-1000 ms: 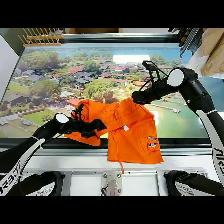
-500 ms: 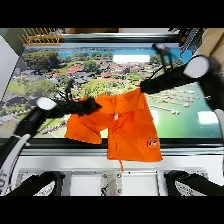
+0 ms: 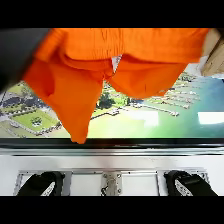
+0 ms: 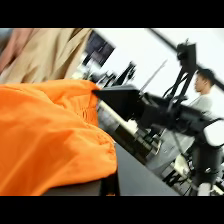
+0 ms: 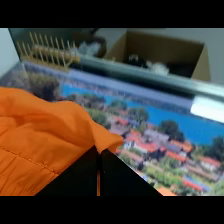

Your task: Fold the clothes and pants, and hang the long-sleeved shirts on hangers.

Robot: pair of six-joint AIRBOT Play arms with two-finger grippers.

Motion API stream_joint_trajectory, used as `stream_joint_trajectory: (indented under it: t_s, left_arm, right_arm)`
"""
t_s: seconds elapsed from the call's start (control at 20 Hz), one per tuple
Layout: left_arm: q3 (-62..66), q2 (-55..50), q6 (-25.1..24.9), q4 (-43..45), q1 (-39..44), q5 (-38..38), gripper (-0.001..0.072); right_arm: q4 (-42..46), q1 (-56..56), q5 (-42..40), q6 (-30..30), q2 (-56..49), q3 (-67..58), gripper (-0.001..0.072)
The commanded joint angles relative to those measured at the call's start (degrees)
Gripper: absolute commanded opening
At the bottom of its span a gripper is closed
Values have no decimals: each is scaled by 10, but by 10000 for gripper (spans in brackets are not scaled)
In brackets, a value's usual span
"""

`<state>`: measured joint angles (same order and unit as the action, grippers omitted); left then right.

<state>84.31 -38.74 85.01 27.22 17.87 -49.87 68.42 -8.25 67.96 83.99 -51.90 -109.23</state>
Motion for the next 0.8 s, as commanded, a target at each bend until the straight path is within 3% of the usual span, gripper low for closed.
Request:
stream_joint_trajectory:
  t_s: [0.0,0.25,0.35,0.45,0.55,0.7,0.75]
  left_arm:
    - [26,35,5,32,40,35,14]
    - [26,-24,37,64,66,18,14]
    - [26,-77,76,118,61,-11,14]
    - [26,-140,127,205,43,-38,14]
    - [26,-213,139,265,12,-39,14]
    - [26,-338,138,272,-43,-19,14]
    - [26,-377,138,271,-60,-10,14]
  right_arm:
    - [2,2,-73,2,59,-12,4]
    - [2,2,-72,74,40,-12,4]
    - [2,2,-53,91,-4,-11,4]
    - [1,2,-23,91,-71,-11,4]
    - [2,2,-4,90,-159,-11,4]
    - [6,2,-31,71,-314,-11,11]
    - [-1,5,-40,50,-358,-11,54]
